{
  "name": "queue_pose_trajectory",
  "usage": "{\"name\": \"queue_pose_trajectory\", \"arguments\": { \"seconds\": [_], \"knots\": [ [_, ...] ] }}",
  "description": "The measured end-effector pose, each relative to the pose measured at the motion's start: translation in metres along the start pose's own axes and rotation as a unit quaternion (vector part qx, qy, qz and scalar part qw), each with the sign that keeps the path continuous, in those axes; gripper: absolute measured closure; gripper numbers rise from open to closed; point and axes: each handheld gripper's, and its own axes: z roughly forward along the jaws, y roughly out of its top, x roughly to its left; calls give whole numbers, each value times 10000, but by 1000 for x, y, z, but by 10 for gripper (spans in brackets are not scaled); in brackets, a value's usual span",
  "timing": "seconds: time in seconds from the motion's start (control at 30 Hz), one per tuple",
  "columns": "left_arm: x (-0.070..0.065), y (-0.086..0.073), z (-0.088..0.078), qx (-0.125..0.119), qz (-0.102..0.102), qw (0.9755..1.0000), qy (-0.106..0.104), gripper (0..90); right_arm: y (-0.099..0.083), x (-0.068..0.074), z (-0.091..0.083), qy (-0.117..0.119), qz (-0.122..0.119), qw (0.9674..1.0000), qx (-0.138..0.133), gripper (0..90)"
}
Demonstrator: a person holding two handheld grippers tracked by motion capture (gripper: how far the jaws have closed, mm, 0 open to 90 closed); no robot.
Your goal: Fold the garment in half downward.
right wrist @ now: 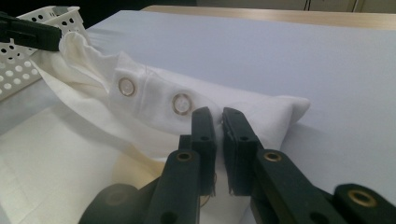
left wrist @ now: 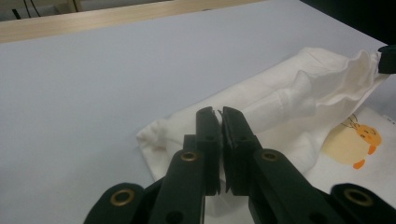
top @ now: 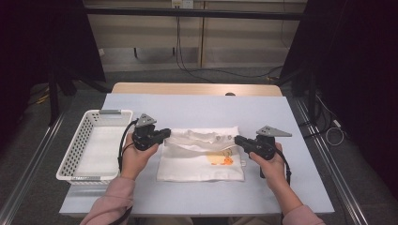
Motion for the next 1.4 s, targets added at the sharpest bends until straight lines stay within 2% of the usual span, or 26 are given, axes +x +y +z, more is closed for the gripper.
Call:
{"name": "queue_pose_trajectory", "arguments": {
  "seconds": [0.17, 0.2, 0.23, 0.33, 0.37, 0.43, 0.5, 0.57, 0.6, 0.63, 0.7, 0.77, 0.8, 0.83, 0.9, 0.97, 1.0, 1.03, 1.1, 1.13, 1.17, 1.2, 1.23, 1.33, 1.37, 1.4],
  "knots": [
    [-2, -2, -1, -20, 14, 10000, 6, 866, -3, 1, -2, 6, 32, 10000, 0, 843],
    [0, -1, -4, 179, 261, 9995, 35, 866, -3, 1, -2, 5, 22, 10000, -13, 842],
    [1, -1, -5, 193, 286, 9994, 30, 866, -4, 1, -2, -4, 30, 10000, -27, 842],
    [0, -3, -7, 143, 239, 9996, 27, 866, -5, 2, -4, 34, 7, 10000, -33, 842],
    [-3, -3, -5, -46, 5, 10000, 30, 866, -5, 3, -4, 21, 24, 10000, -34, 842],
    [-3, -4, -7, -7, 39, 10000, 29, 866, -4, 4, -5, 54, 22, 10000, -27, 843],
    [0, -4, -10, 144, 277, 9995, 30, 866, -5, 5, -6, 66, -9, 10000, -54, 843],
    [0, -4, -11, 110, 259, 9996, 42, 866, -5, 6, -7, 85, 0, 10000, -29, 842],
    [-3, -5, -9, -52, 46, 10000, 30, 866, -5, 7, -7, 81, 3, 10000, -38, 843],
    [-4, -5, -10, -51, 36, 10000, 21, 866, -6, 8, -8, 107, -10, 9999, -23, 842],
    [0, -4, -13, 137, 288, 9995, 9, 866, -6, 9, -9, 123, 34, 9999, -16, 842],
    [-2, -5, -13, 52, 198, 9998, 21, 866, -7, 9, -10, 135, 13, 9999, -22, 843],
    [-1, -5, -15, 126, 265, 9996, 36, 866, -7, 10, -10, 118, 7, 9999, -41, 842],
    [-5, -6, -13, -52, 22, 10000, 33, 866, -7, 10, -10, 138, 5, 9999, -39, 842],
    [-5, -6, -14, -15, 54, 10000, -1, 866, -8, 11, -10, 145, -14, 9999, -17, 842],
    [-2, -7, -16, 139, 296, 9995, -33, 866, -9, 11, -10, 144, -18, 9999, -20, 842],
    [-3, -8, -16, 124, 244, 9996, -28, 866, -10, 12, -10, 153, 17, 9999, -3, 842],
    [-6, -9, -13, -36, 33, 10000, -40, 866, -11, 11, -10, 154, -4, 9999, 0, 842],
    [-3, -10, -16, 178, 313, 9993, -50, 866, -12, 12, -10, 145, -8, 9999, 19, 842],
    [-4, -10, -16, 164, 265, 9995, -33, 865, -13, 12, -10, 144, -2, 9999, 47, 842],
    [-6, -11, -14, 23, 75, 10000, -51, 865, -14, 12, -10, 151, -7, 9999, 59, 841],
    [-7, -12, -14, 12, 47, 10000, -65, 865, -14, 13, -10, 153, 12, 9999, 61, 841],
    [-5, -11, -16, 193, 254, 9995, -27, 865, -15, 12, -10, 149, -15, 9999, 38, 841],
    [-8, -13, -15, 17, 66, 10000, -56, 866, -15, 12, -10, 173, 14, 9998, 45, 841],
    [-8, -13, -16, 36, 93, 9999, -73, 865, -15, 12, -11, 157, 3, 9999, 50, 841],
    [-5, -13, -18, 188, 314, 9993, -62, 865, -15, 12, -11, 148, 11, 9999, 49, 841]
  ]
}}
